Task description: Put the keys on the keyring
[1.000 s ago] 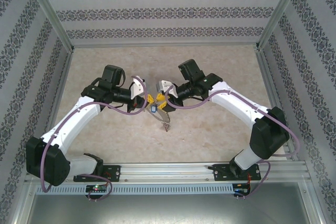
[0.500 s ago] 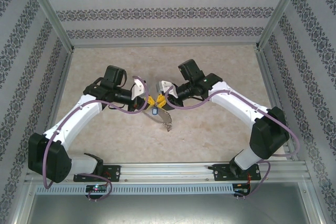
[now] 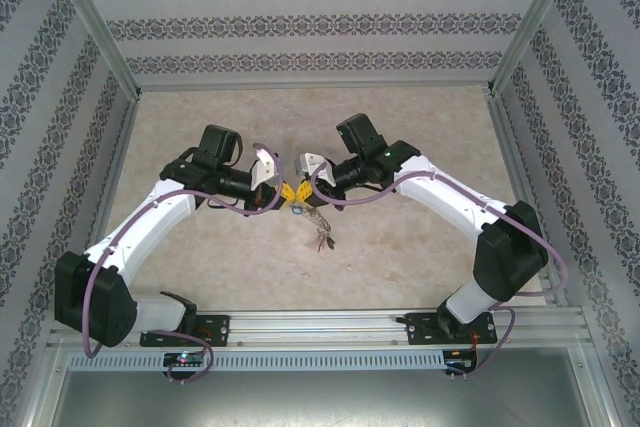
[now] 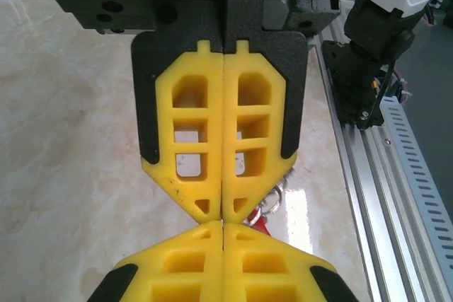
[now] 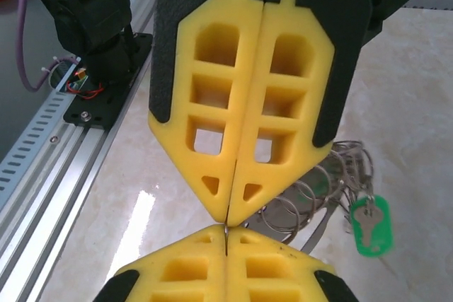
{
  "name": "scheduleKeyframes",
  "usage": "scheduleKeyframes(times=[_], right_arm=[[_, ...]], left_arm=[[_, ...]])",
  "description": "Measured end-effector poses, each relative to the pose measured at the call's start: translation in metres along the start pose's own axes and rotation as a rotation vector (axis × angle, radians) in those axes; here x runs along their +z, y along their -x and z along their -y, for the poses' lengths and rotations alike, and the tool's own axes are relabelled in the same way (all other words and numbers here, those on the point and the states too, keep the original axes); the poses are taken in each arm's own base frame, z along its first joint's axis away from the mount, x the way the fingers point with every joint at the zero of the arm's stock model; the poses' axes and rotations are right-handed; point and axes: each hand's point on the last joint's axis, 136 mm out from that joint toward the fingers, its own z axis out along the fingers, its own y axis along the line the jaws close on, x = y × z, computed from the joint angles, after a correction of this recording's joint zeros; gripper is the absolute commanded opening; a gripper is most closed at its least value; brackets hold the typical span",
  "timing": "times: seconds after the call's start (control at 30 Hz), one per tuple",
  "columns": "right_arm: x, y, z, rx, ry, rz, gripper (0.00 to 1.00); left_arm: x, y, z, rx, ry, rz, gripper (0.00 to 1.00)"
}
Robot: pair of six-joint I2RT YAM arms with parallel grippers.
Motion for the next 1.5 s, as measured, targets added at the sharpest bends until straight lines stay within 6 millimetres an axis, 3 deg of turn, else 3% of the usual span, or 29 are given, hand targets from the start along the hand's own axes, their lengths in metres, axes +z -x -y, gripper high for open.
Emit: scheduleKeyframes(times=[0.07, 0.3, 0.47, 0.5, 0.7, 0.9, 1.17, 1.37, 1.5], right_arm=[[0.0, -0.001, 0.003, 0.008, -0.017, 0.023, 0.0], [-0.002, -0.02, 0.01, 0.108, -0.086, 0.054, 0.0], [-0.009, -0.019, 0.012, 0.146, -0.141, 0.066, 0.0], [-0.012, -0.018, 0.013, 0.152, -0.157, 0.066, 0.0], [-0.031, -0.012, 0.025, 0.194, -0.275, 0.056, 0.0], [-0.023, -0.018, 0.03, 0.253, -0.339, 0.031, 0.0], [-0.001, -0.028, 0.044, 0.325, -0.359, 0.029, 0.0], [-0.001, -0.023, 0.05, 0.327, -0.369, 0.055, 0.0], [-0.007, -0.012, 0.054, 0.327, -0.385, 0.095, 0.0]], left_arm=[[-0.001, 0.001, -0.003, -0.016, 0.012, 0.008, 0.16], [-0.023, 0.024, -0.006, 0.014, 0.076, 0.097, 0.2], [-0.039, 0.032, -0.008, 0.022, 0.15, 0.135, 0.22], [-0.041, 0.031, -0.01, 0.015, 0.171, 0.137, 0.27], [-0.053, -0.002, -0.043, -0.129, 0.401, 0.097, 0.47], [-0.071, -0.04, -0.078, -0.336, 0.626, 0.073, 0.5], [-0.062, -0.075, -0.086, -0.551, 0.675, 0.127, 0.51], [-0.047, -0.106, -0.088, -0.781, 0.662, 0.235, 0.56], [-0.047, -0.103, -0.089, -0.881, 0.647, 0.308, 0.62]])
